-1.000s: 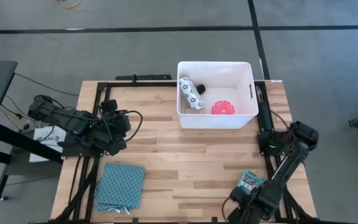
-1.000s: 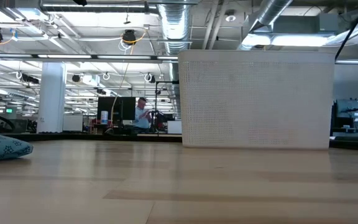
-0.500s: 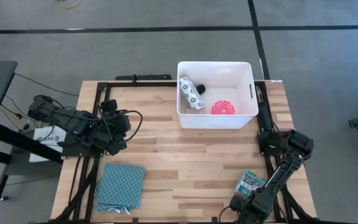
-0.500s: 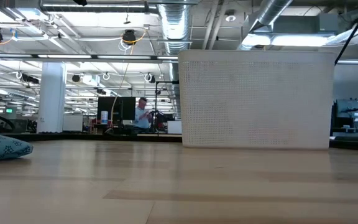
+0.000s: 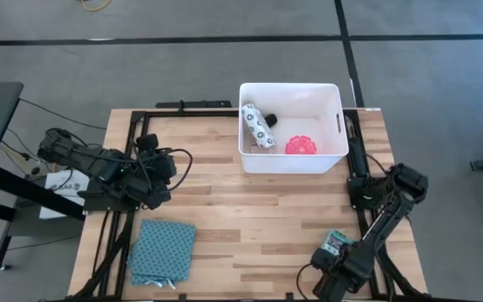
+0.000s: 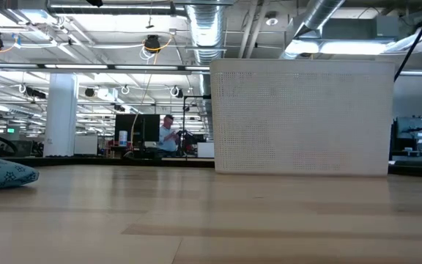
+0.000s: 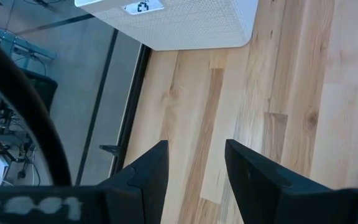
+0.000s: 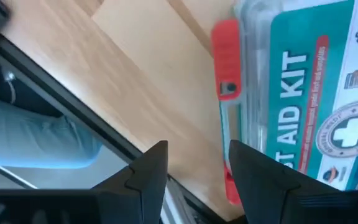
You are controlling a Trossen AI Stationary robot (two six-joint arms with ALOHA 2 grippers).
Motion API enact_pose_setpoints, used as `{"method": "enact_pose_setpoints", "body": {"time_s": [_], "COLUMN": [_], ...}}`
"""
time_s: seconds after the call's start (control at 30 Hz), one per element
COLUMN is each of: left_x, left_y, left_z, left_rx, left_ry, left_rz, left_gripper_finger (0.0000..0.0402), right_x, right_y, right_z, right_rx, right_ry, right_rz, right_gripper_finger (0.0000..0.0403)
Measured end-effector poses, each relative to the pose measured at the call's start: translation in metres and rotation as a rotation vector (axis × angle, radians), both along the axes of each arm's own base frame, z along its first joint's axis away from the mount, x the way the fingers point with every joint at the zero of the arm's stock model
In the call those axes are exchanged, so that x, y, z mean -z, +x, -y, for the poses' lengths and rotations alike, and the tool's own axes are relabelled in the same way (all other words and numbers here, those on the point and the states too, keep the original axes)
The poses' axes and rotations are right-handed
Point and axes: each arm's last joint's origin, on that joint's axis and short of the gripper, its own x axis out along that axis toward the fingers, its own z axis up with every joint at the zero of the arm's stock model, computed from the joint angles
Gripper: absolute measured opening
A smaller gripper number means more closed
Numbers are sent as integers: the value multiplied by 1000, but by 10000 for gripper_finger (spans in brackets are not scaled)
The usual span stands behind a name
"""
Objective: Pick & place medical supplies in basket/bin
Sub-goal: Put the green first aid kit in the white bin
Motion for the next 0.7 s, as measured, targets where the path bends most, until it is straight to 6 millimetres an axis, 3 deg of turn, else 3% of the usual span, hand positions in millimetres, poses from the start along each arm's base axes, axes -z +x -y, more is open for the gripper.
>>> {"method": "enact_pose_setpoints", "body": {"time_s": [0.7], "left_x": [0], "left_y": [0], "left_z": [0], "left_rx": [-3], "left_ry": [1], "left_rz": [5], "left_gripper_finger": [148], "right_x": [28], "right_y": [1], "right_z": [-6], "right_rx": [-46], "right_ry": [-85], "right_rz": [-60], "right_gripper_finger": [150]}}
